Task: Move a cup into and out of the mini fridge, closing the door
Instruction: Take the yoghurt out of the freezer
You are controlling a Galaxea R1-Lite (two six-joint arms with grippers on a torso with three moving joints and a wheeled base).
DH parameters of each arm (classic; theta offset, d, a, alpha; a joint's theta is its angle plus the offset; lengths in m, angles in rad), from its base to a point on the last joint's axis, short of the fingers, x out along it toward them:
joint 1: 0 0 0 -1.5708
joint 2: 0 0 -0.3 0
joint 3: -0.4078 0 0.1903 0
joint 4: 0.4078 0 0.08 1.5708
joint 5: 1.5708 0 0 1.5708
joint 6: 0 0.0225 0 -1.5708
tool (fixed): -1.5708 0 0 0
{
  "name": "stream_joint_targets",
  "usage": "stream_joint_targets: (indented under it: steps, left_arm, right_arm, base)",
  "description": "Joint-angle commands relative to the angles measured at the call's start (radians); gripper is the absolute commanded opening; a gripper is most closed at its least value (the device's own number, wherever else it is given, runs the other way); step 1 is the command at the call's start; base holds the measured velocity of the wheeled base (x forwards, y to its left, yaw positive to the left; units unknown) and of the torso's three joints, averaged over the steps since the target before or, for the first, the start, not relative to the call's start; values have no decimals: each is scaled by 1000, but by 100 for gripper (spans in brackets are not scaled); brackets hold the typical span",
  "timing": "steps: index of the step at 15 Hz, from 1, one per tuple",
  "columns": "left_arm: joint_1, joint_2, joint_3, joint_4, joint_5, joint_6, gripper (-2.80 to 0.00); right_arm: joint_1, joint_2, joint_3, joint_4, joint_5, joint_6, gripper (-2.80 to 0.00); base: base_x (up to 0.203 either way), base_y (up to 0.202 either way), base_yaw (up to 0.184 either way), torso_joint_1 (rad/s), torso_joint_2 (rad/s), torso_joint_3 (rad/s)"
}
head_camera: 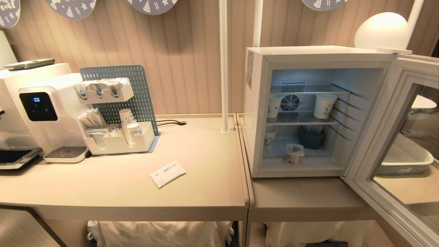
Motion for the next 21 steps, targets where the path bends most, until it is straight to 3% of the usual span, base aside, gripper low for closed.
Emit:
stream_joint_targets:
  steps: [1, 4, 10, 11, 15, 17, 21]
  left_arm:
    - [1, 1, 0, 0, 0, 0, -280]
    - [1, 1, 0, 0, 0, -5, -280]
    - [1, 1, 0, 0, 0, -7, -280]
    - [1, 1, 0, 0, 0, -8, -280]
    - [1, 1, 1, 0, 1, -13, -280]
    - [1, 1, 0, 0, 1, -14, -280]
    - [1, 1, 2, 0, 2, -16, -280]
  right_arm:
    - [2, 279, -50, -7, 37, 1, -280]
    - [4, 590, -65, -102, 116, -42, -280]
    - [12, 1222, -43, -558, 149, -117, -280]
    - [18, 1325, -49, -645, 144, -125, 0]
    - [68, 1650, -125, -1005, 82, -144, 0]
    - [105, 1726, -224, -1089, 37, -138, 0]
    - [183, 1834, -293, -1224, -157, -70, 0]
  base:
    - [0, 0, 0, 0, 0, 0]
    - [0, 0, 0, 0, 0, 0]
    - [0, 0, 0, 0, 0, 0]
    - [0, 0, 0, 0, 0, 0]
    - [0, 0, 0, 0, 0, 0]
    - [0, 0, 0, 0, 0, 0]
    - [0, 0, 0, 0, 0, 0]
